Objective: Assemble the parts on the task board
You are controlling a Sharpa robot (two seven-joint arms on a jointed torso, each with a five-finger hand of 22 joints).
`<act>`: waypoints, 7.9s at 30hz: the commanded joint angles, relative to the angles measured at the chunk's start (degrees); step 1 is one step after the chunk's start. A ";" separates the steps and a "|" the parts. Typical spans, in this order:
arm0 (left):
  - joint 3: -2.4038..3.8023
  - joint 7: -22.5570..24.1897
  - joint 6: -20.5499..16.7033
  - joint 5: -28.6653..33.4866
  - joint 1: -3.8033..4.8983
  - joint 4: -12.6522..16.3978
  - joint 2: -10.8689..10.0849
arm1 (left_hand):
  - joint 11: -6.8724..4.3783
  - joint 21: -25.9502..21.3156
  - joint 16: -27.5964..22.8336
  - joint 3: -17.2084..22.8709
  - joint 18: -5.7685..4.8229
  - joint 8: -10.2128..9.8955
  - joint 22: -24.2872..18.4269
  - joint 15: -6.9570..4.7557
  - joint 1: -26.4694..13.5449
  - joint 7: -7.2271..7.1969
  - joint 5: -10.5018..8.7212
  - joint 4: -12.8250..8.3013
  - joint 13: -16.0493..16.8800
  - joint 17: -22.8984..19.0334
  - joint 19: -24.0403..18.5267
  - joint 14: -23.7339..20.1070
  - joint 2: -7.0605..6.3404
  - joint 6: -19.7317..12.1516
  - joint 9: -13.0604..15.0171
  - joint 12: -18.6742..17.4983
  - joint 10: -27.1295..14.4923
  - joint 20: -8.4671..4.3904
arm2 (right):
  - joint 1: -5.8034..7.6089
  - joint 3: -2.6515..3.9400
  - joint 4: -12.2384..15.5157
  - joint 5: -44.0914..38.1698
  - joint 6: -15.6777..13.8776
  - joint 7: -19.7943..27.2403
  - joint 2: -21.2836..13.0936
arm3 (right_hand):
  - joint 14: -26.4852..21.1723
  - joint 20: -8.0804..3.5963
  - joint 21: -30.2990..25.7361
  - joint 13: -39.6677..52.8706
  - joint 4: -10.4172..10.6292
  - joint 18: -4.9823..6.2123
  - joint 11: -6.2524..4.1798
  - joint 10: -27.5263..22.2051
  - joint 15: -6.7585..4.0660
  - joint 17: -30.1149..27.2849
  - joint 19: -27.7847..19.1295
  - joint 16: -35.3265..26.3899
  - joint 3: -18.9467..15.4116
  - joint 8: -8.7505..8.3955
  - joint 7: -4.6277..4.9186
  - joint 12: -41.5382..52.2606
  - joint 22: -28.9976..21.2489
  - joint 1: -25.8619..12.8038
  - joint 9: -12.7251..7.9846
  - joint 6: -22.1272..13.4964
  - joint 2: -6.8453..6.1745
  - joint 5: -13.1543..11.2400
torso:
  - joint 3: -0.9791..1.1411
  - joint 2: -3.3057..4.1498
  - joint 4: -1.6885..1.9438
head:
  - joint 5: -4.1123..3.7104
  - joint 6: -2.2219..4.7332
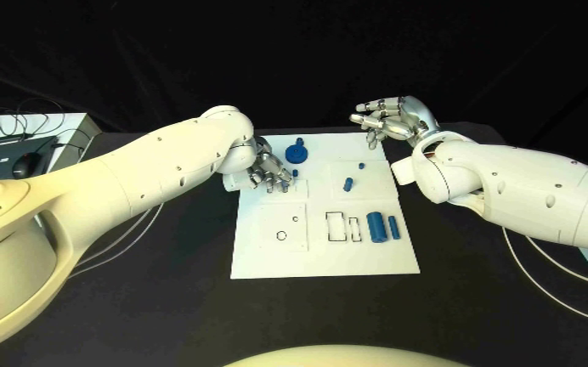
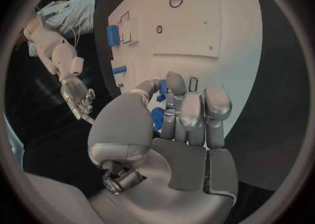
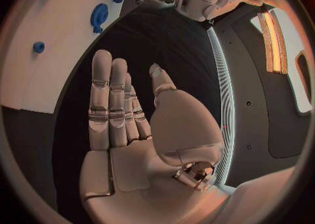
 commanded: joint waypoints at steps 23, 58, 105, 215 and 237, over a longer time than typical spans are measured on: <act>0.07 1.20 8.68 0.43 1.27 1.28 -1.17 | -0.07 0.43 0.05 11.07 0.29 -0.17 0.26 0.37 0.23 -0.18 -0.29 -10.47 -0.38 0.33 -0.16 -0.10 -0.08 0.14 0.22 0.46 -0.03 0.02 | -0.02 0.02 0.10 -0.45 0.79 0.58 -0.14 | -0.33 -0.20 0.19 -0.04 -0.10 1.19 -0.26 -0.11 -0.18 -0.03 -0.17 0.37 0.23 0.30 0.52 0.26 -0.07 -0.29 0.00 0.05 0.12 0.28 | -0.04 0.03 0.01 | 0.03 -0.08; -0.01 5.38 15.37 -7.65 1.79 -2.31 1.09 | 0.09 0.29 0.09 10.24 0.07 -0.78 0.10 0.59 1.45 -0.14 -0.42 -9.87 -0.77 0.65 -0.58 -0.12 -0.47 0.38 0.06 0.63 -0.21 0.09 | -0.02 0.02 0.26 -0.59 0.60 0.52 0.12 | -0.33 -0.20 0.19 -0.04 -0.10 1.19 -0.26 -0.11 -0.18 -0.03 -0.17 0.37 0.23 0.30 0.52 0.26 -0.07 -0.29 0.00 0.05 0.12 0.28 | 0.08 0.22 -0.26 | -0.06 -0.41; -0.08 4.79 14.89 -3.79 2.27 -7.71 4.54 | 0.02 0.40 0.09 9.97 0.03 -1.07 0.07 0.47 1.73 -0.07 -0.42 -9.74 -0.91 1.01 -0.55 -0.06 -0.19 0.42 0.07 0.92 -0.39 -0.11 | -0.01 0.02 -0.03 -0.79 0.57 0.53 1.01 | -0.28 -0.23 0.40 -0.09 -0.13 1.17 -0.28 0.01 -0.20 -0.09 -0.24 0.34 0.18 0.18 0.51 0.13 -0.05 -0.28 -0.01 0.08 0.06 0.30 | 0.05 0.28 -0.25 | 0.23 -0.56; -0.47 4.56 15.76 -6.30 1.26 -10.08 5.90 | -0.01 0.69 0.22 10.26 -0.04 -1.22 0.14 0.45 1.84 -0.04 -0.40 -10.52 -1.06 1.35 -0.48 -0.01 -0.38 0.57 0.01 1.08 -0.35 -0.19 | 0.00 0.02 0.12 -0.81 0.53 0.57 1.01 | -0.31 -0.22 0.50 -0.08 -0.08 1.18 -0.26 -0.01 -0.19 -0.08 -0.29 0.35 0.21 0.13 0.52 0.12 -0.20 -0.30 -0.01 0.06 0.02 0.31 | 0.14 0.27 -0.22 | -0.27 -1.08; -0.48 3.47 11.11 -4.74 1.26 -10.11 5.91 | 0.17 -0.15 -0.24 3.87 0.91 -2.05 -0.62 0.54 1.80 0.12 -0.83 -8.65 -0.90 1.02 -0.75 -0.09 0.02 -0.81 -0.71 1.57 -1.03 0.83 | 0.00 0.02 0.17 -0.81 0.55 0.53 0.95 | -0.31 -0.22 0.50 -0.08 -0.08 1.18 -0.26 -0.01 -0.19 -0.08 -0.29 0.35 0.21 0.13 0.52 0.12 -0.20 -0.30 -0.01 0.06 0.02 0.31 | 0.10 0.27 -0.22 | -0.35 -1.03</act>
